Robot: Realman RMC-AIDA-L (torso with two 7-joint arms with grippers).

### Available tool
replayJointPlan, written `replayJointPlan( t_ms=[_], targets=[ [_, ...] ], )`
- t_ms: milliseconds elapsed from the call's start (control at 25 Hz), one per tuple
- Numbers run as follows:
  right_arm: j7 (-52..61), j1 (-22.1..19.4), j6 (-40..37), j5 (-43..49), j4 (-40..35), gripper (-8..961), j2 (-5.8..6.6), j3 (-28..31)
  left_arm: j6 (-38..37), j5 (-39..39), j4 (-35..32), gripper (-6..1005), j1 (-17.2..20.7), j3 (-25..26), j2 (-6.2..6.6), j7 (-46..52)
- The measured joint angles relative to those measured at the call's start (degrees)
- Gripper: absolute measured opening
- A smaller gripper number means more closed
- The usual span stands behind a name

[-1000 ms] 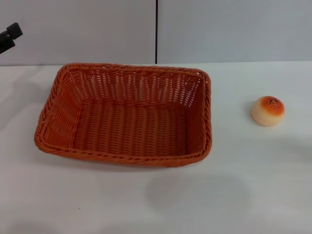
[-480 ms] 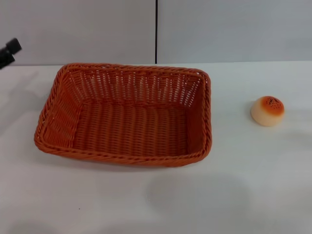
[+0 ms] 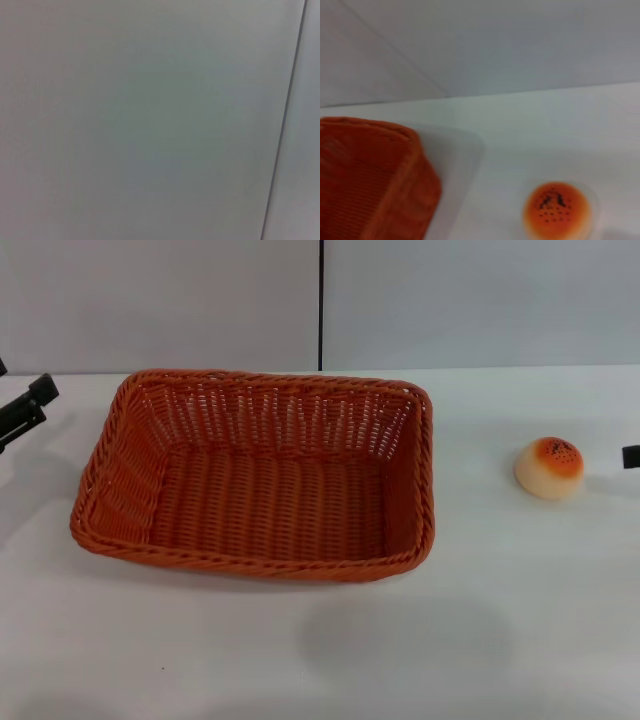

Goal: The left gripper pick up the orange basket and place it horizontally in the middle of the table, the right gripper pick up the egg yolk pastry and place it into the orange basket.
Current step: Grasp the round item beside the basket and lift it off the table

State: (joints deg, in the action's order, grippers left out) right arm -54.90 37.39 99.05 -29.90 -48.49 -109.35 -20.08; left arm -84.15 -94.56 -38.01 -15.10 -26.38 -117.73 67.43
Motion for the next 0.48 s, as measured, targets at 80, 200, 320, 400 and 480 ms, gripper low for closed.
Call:
replayJointPlan(
  t_ms=[80,200,320,400,480],
  targets=[
    [0.4,0.1,-2.7,0.0,2.4,573,0.09,-1.5,0.0,0.0,0.8,813,0.8,0.1,0.04,-1.0],
    [0.6,0.4,-5.4,0.0,5.1,573,0.20,-3.1,0.0,0.0,0.8,813,1.4,0.1,0.04,-1.2],
    [0.7,0.7,-8.0,-0.3,6.4,573,-0.20,-5.1,-0.1,0.0,0.8,813,1.7,0.1,0.10,-1.5],
    [0.7,1.2,-10.0,-0.4,6.9,573,-0.62,-6.1,-0.1,0.0,0.9,813,1.9,0.1,0.15,-2.1],
    [0.8,1.8,-11.6,-0.4,7.5,573,-0.88,-7.1,0.0,-0.1,0.9,813,1.9,0.1,0.15,-2.1]
  ],
)
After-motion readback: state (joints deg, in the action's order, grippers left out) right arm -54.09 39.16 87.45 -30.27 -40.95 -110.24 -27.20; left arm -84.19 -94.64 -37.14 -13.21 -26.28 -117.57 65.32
